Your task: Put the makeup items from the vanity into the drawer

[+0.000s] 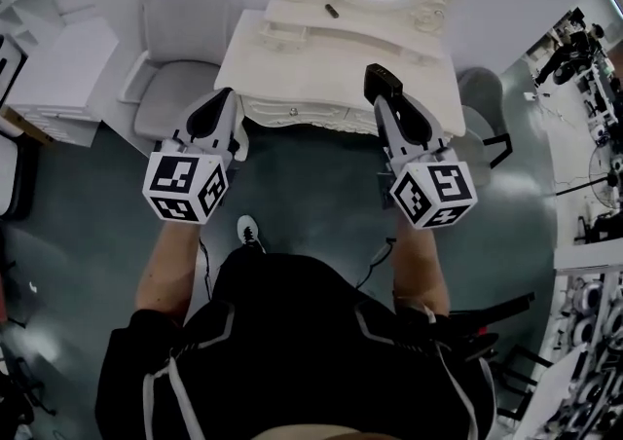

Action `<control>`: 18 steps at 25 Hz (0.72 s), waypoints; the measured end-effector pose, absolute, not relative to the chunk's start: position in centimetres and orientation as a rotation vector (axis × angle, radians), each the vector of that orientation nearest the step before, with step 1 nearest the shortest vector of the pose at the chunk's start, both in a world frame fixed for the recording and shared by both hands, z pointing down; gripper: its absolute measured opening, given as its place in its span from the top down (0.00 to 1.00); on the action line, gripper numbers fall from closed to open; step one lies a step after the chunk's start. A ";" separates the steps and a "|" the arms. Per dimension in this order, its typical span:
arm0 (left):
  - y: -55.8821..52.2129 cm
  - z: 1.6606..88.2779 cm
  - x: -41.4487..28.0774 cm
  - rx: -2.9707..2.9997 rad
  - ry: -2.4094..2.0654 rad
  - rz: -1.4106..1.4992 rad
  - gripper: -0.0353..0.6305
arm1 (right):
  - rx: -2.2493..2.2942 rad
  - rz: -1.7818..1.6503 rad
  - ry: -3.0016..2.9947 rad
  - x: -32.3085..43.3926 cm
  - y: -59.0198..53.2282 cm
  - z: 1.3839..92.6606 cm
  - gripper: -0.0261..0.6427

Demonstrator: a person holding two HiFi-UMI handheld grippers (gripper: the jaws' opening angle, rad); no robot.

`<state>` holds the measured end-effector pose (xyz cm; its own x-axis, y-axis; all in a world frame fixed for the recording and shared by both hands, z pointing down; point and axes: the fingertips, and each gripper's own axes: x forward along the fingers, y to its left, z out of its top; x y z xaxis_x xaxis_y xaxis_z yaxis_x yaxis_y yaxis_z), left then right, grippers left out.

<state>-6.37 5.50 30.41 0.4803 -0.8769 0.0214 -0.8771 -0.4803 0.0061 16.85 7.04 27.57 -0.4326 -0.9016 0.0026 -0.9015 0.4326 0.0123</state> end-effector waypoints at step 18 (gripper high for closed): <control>-6.8 30.1 -13.6 2.770 -1.397 0.004 0.94 | 1.744 0.005 -2.536 8.9 -5.1 27.1 0.82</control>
<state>-13.60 -6.76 30.15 0.5947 -0.8037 0.0199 -0.8038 -0.5939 0.0335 8.88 -5.09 27.07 -0.3562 -0.9328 0.0547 -0.9330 0.3582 0.0334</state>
